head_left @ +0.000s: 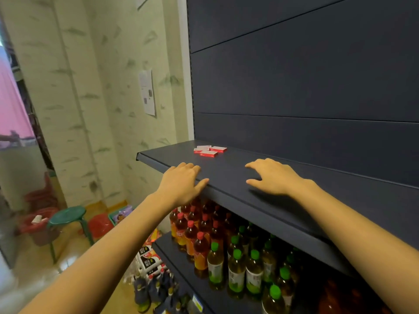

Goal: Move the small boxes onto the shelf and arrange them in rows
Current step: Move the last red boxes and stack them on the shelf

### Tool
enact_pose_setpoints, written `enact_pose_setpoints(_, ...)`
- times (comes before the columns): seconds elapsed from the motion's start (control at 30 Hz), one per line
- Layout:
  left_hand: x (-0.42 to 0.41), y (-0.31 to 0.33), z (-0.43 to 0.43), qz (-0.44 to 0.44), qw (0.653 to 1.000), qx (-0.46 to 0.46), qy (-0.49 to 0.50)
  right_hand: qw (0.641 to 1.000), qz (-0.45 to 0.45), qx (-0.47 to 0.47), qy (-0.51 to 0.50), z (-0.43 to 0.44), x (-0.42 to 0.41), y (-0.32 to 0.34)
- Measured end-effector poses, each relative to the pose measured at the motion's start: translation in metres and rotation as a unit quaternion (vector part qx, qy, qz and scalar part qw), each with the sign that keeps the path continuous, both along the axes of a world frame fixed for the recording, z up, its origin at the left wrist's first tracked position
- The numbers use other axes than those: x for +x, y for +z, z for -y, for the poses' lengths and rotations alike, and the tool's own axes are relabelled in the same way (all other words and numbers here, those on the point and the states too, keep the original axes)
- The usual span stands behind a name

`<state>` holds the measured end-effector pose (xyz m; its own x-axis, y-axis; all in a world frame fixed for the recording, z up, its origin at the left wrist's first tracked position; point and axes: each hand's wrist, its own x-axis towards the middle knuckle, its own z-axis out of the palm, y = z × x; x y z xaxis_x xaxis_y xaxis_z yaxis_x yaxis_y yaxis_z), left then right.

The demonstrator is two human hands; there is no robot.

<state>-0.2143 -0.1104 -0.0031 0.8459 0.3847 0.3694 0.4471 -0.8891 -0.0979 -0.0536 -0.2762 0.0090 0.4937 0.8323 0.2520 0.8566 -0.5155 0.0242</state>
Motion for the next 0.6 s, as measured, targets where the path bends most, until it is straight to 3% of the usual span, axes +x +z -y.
enact_pose_setpoints(0.6, 0.132, -0.004, -0.226, 0.014, 0.997, -0.045, -0.068, 0.997, 0.004, -0.058, -0.058, -0.231, 0.111, -0.001)
